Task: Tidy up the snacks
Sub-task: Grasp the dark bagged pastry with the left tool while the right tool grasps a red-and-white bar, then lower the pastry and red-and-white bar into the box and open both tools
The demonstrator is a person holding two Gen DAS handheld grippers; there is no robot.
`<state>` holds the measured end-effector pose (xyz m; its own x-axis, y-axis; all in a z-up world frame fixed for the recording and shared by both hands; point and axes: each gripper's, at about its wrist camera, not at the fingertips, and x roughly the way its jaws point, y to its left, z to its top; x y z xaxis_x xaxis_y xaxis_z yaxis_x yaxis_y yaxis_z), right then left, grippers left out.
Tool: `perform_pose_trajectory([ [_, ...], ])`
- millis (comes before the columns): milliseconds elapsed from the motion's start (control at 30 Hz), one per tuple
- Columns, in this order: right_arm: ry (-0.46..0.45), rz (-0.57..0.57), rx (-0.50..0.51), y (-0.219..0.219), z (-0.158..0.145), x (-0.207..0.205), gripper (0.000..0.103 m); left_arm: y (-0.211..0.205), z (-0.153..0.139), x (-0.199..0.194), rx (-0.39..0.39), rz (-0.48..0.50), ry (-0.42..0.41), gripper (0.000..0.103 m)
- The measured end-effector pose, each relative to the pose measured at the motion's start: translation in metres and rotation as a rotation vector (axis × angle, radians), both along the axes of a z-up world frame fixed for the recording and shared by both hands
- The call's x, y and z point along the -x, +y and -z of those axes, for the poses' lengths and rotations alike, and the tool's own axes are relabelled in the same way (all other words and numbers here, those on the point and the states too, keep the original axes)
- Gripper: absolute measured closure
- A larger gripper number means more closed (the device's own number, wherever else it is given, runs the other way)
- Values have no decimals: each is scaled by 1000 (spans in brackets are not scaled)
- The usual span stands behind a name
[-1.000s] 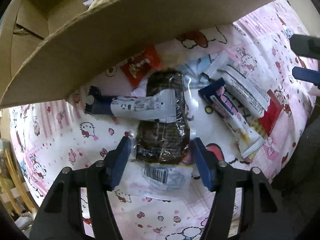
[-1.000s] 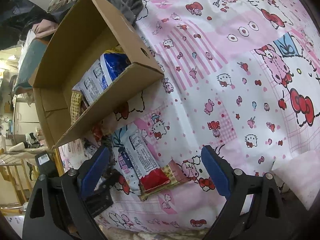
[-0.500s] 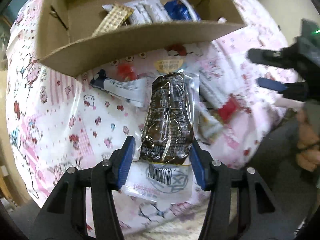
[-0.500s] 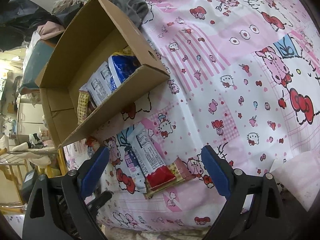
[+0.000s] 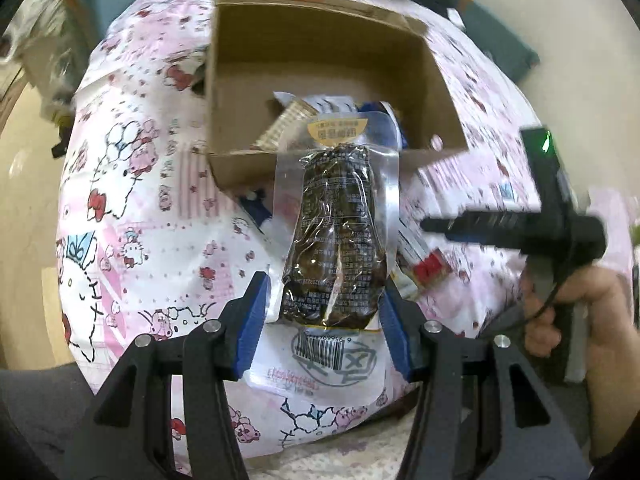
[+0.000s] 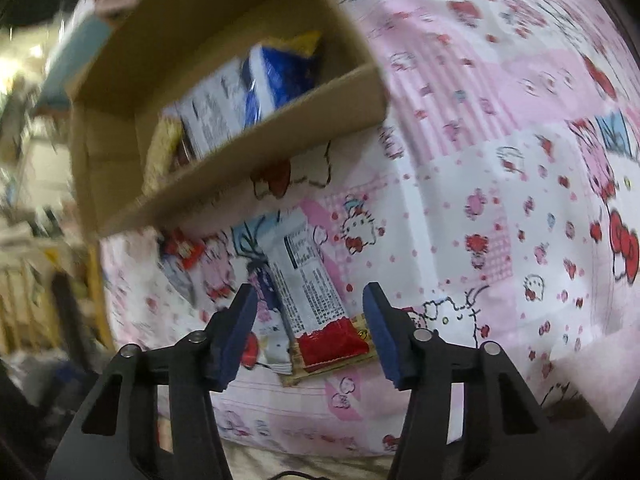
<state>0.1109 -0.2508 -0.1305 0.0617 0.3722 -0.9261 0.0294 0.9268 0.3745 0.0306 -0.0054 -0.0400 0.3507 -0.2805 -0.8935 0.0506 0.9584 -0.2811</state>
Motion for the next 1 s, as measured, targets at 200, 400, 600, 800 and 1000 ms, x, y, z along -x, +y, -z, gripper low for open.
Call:
perform_pose_trajectory([
  [200, 23, -172, 175, 38, 23, 2, 65, 15, 7, -4, -21, -65, 13, 54],
  [400, -84, -157, 126, 35, -4, 9, 68, 13, 12, -6, -56, -90, -1, 54],
  [600, -116, -117, 8, 23, -32, 16, 68, 14, 6, -6, -103, -107, -35, 54],
  [800, -210, -109, -152, 11, -83, 29, 68, 16, -11, -12, -105, -109, -63, 54],
  [1000, -387, -94, -266, 5, -126, 41, 68, 15, -40, -21, -153, -107, -144, 54],
])
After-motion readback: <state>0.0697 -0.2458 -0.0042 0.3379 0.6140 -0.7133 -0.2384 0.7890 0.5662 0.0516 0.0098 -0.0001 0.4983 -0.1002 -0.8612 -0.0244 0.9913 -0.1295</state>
